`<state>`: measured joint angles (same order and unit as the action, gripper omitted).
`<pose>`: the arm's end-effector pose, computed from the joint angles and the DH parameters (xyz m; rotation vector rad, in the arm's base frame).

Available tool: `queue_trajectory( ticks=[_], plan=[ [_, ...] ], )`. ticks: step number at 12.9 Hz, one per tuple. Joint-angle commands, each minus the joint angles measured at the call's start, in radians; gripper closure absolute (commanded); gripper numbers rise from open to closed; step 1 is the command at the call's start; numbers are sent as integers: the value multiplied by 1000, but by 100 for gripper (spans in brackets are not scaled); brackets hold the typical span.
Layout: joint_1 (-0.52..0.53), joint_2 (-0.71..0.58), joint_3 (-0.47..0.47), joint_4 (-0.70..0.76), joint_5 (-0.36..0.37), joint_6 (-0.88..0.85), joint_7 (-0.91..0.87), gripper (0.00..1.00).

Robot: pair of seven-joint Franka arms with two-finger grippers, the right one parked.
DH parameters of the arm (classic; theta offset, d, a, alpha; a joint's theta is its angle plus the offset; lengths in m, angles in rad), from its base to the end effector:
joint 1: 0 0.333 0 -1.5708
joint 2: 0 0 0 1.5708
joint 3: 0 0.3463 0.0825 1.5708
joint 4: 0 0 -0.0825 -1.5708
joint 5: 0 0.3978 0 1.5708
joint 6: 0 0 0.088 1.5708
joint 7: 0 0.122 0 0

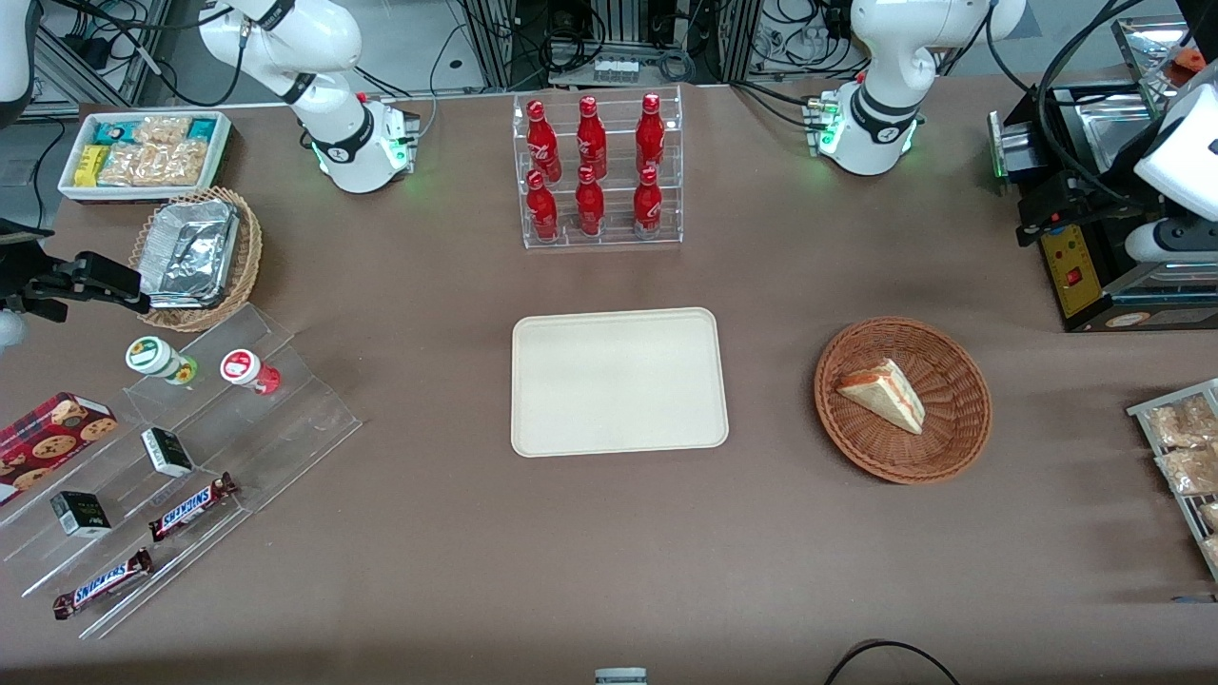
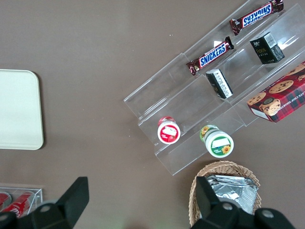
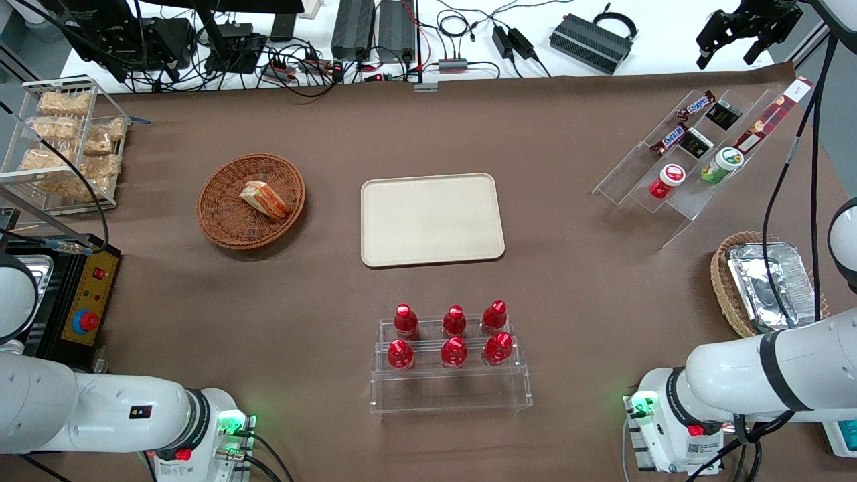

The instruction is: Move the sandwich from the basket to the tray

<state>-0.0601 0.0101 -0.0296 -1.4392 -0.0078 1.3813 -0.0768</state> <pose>0.5481 -0.0503 0.6809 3.1374 -0.0221 -0.1074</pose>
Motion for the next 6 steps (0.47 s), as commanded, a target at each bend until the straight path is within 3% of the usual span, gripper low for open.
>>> queue_trajectory(
  ticks=[1, 4, 6],
  plan=[
    [20, 13, -21, 27, -8, -13, 14, 0],
    [17, 50, -19, 19, -1, 5, 9, 0],
    [17, 53, -18, -73, 12, 71, -6, 0]
  ],
)
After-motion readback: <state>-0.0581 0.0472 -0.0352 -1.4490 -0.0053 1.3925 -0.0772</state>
